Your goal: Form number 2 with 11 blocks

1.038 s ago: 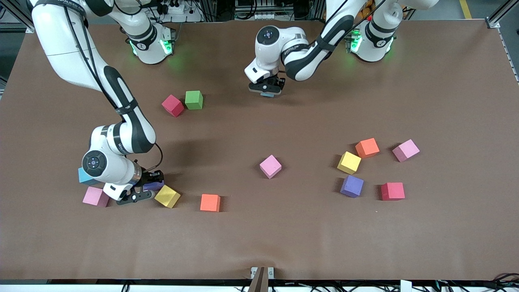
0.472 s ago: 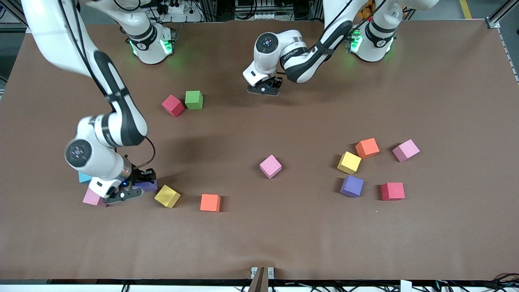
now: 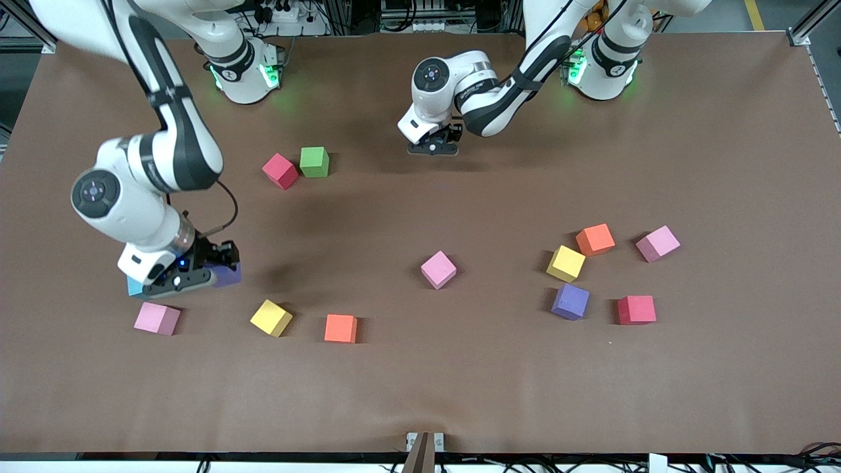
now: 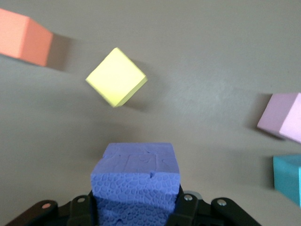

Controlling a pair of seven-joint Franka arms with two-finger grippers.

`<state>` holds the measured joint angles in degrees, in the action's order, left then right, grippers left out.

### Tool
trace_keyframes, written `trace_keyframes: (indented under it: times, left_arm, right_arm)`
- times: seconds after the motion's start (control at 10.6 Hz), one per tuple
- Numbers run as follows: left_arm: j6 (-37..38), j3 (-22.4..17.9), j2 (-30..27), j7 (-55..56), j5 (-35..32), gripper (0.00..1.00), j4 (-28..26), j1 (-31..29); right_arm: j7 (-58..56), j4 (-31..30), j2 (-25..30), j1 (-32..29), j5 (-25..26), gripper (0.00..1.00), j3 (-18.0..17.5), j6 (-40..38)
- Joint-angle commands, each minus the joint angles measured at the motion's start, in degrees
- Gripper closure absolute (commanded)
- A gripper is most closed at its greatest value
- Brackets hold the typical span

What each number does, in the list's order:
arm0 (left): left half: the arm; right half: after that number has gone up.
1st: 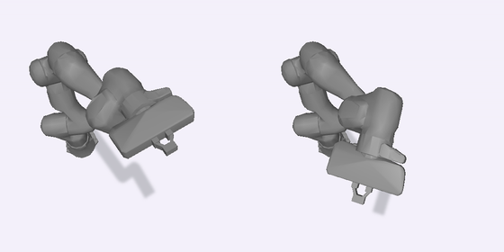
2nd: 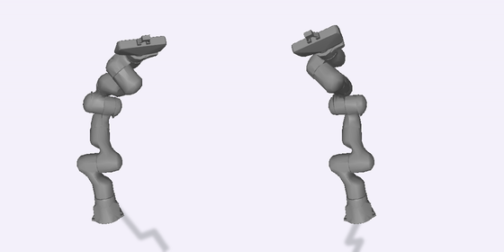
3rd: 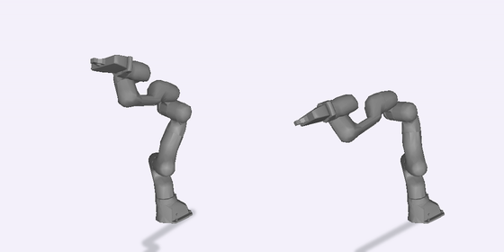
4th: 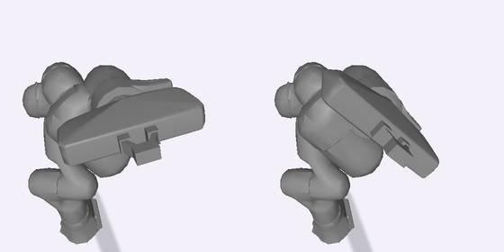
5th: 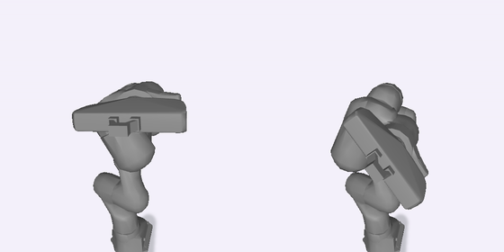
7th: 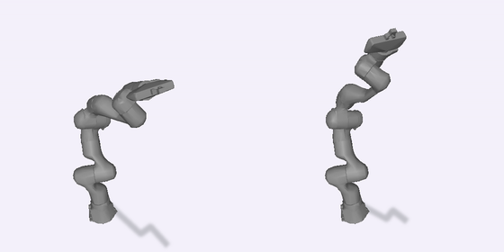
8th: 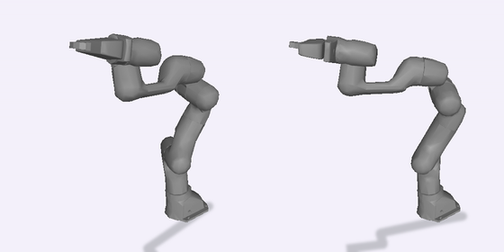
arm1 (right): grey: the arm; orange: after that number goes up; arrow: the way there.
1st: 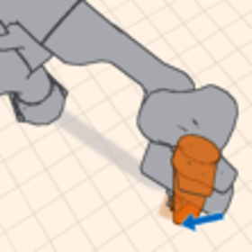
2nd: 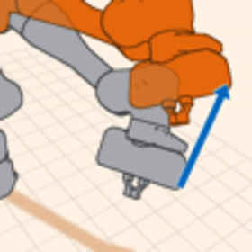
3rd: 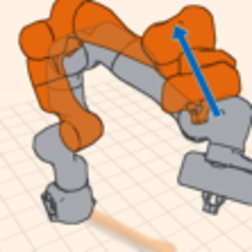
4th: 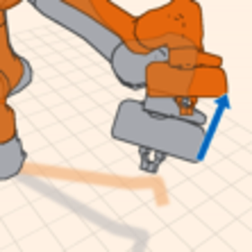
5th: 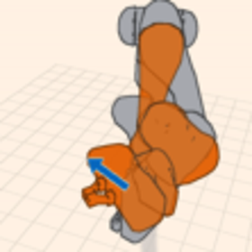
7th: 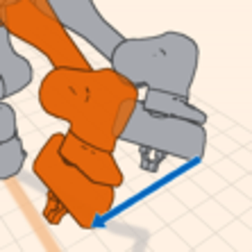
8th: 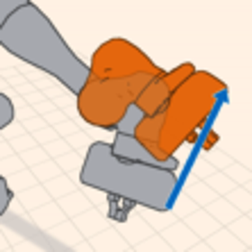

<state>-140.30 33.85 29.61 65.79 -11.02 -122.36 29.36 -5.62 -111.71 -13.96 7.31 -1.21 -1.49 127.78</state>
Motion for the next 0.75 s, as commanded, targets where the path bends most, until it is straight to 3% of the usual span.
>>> trace_keyframes:
  times: [0.0,0.09,0.19,0.57,0.66]
  left_arm:
    - [1.08,-0.89,0.10,-0.05,1.18,0.30,1.33,0.88]
    - [1.08,-0.98,0.36,-0.05,1.18,0.27,1.51,0.96]
    - [1.08,-0.98,0.45,0.47,1.18,0.02,1.51,0.96]
    - [1.69,-0.89,-3.23,0.57,1.09,0.00,0.90,0.79]
    - [3.87,-0.98,-4.98,0.13,1.18,0.00,0.89,0.44]
  right_arm:
    - [1.32,-3.43,7.44,6.89,-0.37,0.60,3.67,-5.76]
    - [1.23,-3.69,9.37,9.88,-0.37,0.60,5.52,-7.88]
    - [1.14,-4.13,11.22,11.65,-0.37,0.60,6.06,-9.73]
    - [-0.78,-10.00,18.43,16.49,-0.37,0.60,6.33,-11.15]
    - [-1.84,-11.67,20.27,19.55,-0.37,0.60,8.24,-11.15]
